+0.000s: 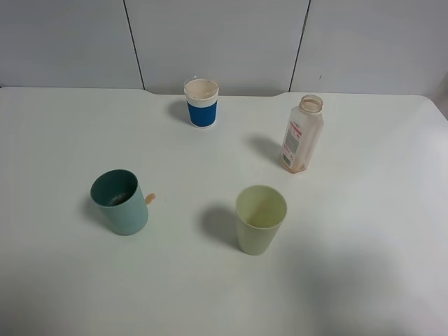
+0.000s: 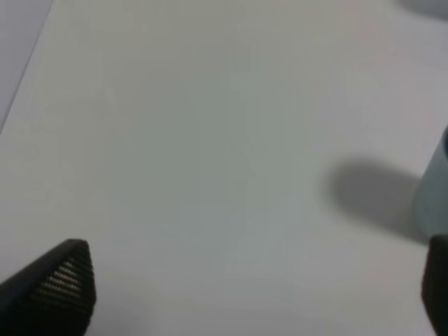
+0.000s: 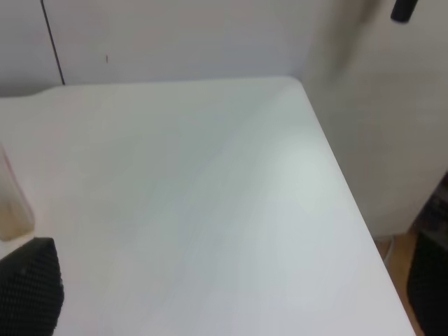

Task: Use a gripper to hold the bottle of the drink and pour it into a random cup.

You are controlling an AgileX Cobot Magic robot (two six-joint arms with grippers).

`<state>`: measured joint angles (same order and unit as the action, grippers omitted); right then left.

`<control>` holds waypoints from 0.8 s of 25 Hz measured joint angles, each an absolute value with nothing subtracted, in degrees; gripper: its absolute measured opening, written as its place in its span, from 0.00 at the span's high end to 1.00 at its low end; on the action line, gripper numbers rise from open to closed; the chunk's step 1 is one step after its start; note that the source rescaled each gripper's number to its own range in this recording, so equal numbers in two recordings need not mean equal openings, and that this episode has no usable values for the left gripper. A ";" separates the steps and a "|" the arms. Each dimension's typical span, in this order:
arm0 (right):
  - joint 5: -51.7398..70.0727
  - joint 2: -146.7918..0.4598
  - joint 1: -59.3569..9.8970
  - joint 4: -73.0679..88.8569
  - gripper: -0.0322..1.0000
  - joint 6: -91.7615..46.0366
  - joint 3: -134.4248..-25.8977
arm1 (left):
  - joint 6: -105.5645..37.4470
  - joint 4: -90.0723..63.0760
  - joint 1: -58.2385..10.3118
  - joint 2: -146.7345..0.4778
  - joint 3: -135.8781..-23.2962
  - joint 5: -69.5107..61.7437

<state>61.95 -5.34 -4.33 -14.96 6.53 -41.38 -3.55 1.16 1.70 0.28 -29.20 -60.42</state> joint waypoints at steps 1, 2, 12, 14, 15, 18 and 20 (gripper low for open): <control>62.79 -5.03 -4.33 -14.90 0.00 6.53 -41.38 | -3.55 1.16 1.70 0.28 -29.20 -60.42; 63.61 -4.70 -4.33 -14.90 0.00 6.53 -41.38 | -3.55 1.16 1.70 0.28 -29.20 -60.42; 69.41 0.20 -4.33 -14.77 0.00 5.89 -40.03 | -3.55 1.16 1.70 0.28 -29.20 -60.42; 69.42 0.20 -4.33 -14.24 0.00 4.73 -39.03 | -3.55 1.16 1.70 0.28 -29.20 -60.42; 69.42 0.20 -4.33 -13.78 0.00 4.16 -38.19 | -3.55 1.16 1.70 0.28 -29.20 -60.42; 68.57 0.20 -4.33 -10.44 0.00 3.25 -35.17 | -3.55 1.16 1.70 0.28 -29.20 -60.42; 67.30 0.20 -4.33 -7.38 0.00 2.72 -32.95 | -3.55 1.16 1.70 0.28 -29.20 -60.42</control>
<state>67.30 0.20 -4.33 -7.38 2.72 -32.95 -3.55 1.16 1.70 0.28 -29.20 -60.42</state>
